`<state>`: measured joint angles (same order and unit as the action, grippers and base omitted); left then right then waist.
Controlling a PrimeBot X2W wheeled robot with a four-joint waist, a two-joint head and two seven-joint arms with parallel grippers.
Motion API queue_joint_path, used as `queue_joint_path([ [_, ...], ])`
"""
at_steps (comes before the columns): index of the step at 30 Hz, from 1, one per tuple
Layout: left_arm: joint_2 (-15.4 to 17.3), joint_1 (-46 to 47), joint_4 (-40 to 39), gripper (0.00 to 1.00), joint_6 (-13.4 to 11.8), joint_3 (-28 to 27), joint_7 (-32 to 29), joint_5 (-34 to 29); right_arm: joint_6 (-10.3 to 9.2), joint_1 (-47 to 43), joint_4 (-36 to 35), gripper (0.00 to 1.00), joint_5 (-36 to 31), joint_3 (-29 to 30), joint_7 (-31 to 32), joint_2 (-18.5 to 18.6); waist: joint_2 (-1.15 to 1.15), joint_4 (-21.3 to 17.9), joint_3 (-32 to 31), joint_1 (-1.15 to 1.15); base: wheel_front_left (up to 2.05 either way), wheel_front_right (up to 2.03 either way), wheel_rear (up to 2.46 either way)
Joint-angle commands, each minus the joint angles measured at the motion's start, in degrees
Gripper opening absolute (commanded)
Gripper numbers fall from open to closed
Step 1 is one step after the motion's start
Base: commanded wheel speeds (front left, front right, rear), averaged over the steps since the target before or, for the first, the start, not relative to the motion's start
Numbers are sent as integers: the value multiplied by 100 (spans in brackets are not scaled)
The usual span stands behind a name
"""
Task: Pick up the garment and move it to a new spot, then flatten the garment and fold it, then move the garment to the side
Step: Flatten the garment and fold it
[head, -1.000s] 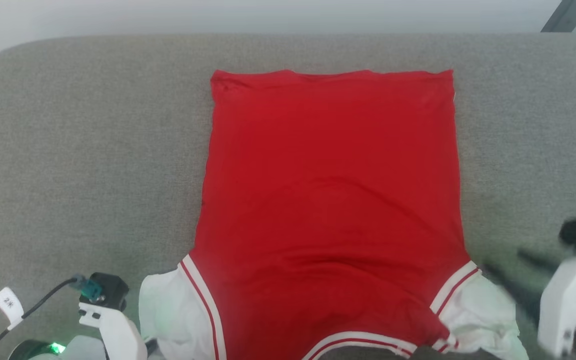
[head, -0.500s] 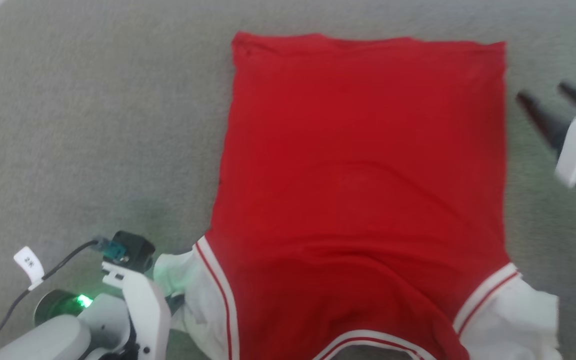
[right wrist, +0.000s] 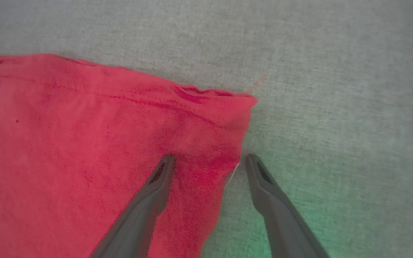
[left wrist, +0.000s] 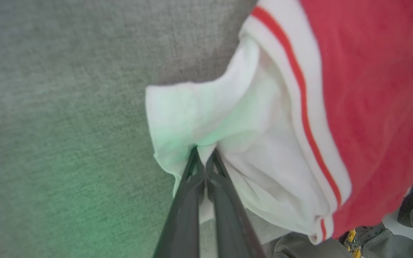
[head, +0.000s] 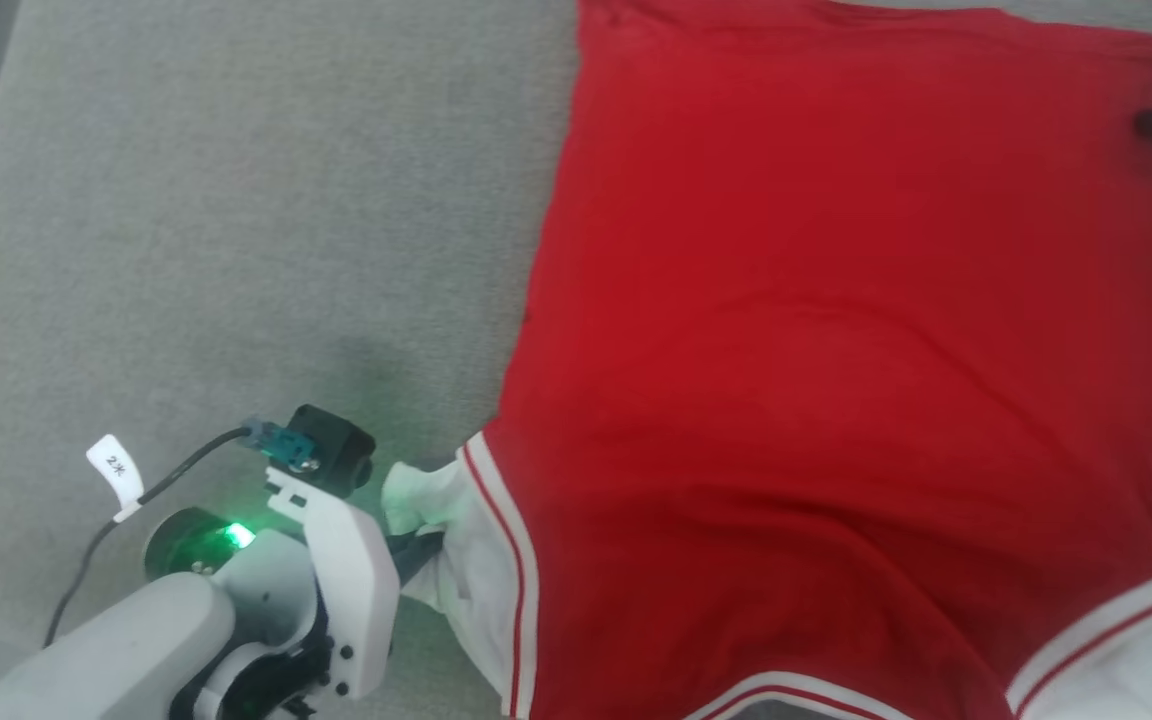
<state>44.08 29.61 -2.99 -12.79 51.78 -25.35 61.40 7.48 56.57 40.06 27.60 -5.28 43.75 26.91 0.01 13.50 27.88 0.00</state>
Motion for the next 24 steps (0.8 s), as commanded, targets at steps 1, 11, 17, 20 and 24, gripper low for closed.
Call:
queue_joint_path([
  [1, -134, 76, 390, 0, -77, 50, 30, -66, 3, -54, 457, 100, -130, -73, 298, -117, -1, 134, 108, 0, 0, 0, 0],
  [11, -301, -7, 822, 0, 12, 22, 169, 70, 3, 143, 1093, 0, -222, -552, 650, -183, -1, 125, -17, 0, 0, 0, 0],
  [17, -209, -13, 850, 0, -46, -63, 209, 68, 3, 164, 716, 0, 11, -860, 630, -75, -1, -109, -232, 0, 0, 0, 0],
  [20, -126, -28, 842, 0, -84, -117, 225, 69, 2, 34, 309, 0, 198, -1131, 651, 5, -1, -293, -380, 0, 0, 0, 0],
  [24, -4, -58, 765, 0, -141, -170, 216, 107, 2, -308, -396, 0, 514, -1444, 681, 166, -1, -581, -577, 0, 0, 0, 0],
])
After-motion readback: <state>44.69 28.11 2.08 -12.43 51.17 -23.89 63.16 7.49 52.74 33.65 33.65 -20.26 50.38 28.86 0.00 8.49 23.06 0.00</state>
